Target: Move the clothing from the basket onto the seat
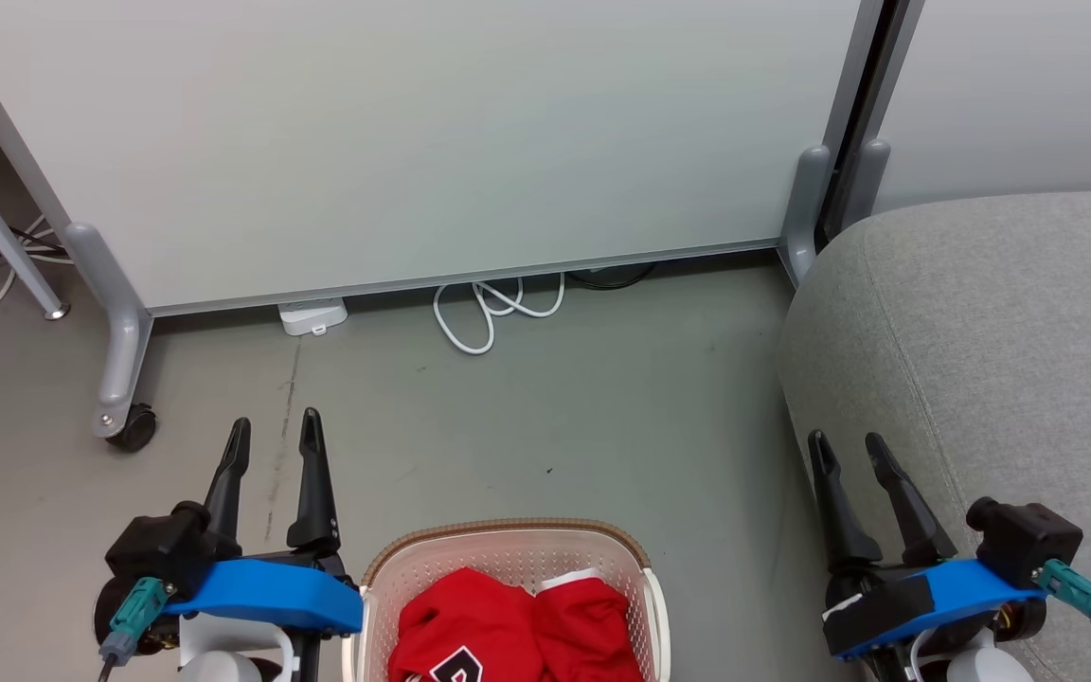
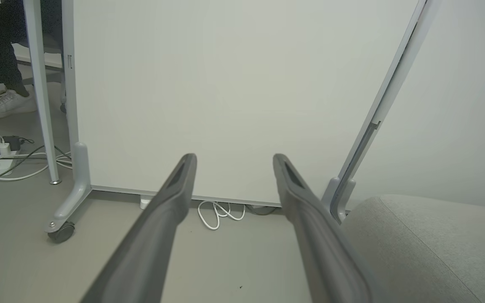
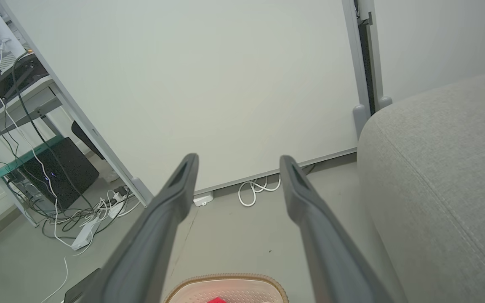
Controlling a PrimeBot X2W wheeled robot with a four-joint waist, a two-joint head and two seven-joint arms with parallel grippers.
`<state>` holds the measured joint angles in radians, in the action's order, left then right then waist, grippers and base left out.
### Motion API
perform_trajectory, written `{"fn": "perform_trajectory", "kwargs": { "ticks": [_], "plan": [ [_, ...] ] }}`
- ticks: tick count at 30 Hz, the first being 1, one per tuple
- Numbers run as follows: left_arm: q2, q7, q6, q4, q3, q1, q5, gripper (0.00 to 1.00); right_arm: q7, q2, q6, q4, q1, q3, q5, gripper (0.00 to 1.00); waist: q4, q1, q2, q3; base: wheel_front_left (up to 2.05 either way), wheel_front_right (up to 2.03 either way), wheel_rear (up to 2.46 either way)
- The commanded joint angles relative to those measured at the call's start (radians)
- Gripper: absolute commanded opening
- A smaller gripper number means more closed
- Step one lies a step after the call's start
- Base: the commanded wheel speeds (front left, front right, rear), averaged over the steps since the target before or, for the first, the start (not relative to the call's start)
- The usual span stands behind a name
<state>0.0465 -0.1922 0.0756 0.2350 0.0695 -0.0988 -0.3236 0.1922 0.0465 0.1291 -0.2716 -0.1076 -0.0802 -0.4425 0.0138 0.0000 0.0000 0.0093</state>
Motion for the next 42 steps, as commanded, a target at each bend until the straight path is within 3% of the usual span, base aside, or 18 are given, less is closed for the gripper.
{"fn": "perform_trajectory", "kwargs": {
  "ticks": [1,22,42],
  "plan": [
    [0.005,-0.008,0.0,-0.005,0.001,-0.015,0.023,1.0,0.008,0.005,0.002,0.003,-0.019,-0.003,0.024,1.0,0.0,0.0,0.0,0.0,0.0,0.0,0.0],
    [0.005,-0.05,0.008,0.009,0.026,-0.01,0.178,1.0,0.05,0.006,0.002,-0.027,-0.023,-0.028,0.181,1.0,0.004,0.0,0.0,0.0,0.0,0.0,0.0],
    [0.005,-0.074,0.01,0.034,0.041,-0.014,0.24,1.0,0.075,0.006,0.003,-0.056,-0.026,-0.039,0.258,1.0,0.013,0.0,0.0,0.002,0.0,0.0,0.0]
  ]
}}
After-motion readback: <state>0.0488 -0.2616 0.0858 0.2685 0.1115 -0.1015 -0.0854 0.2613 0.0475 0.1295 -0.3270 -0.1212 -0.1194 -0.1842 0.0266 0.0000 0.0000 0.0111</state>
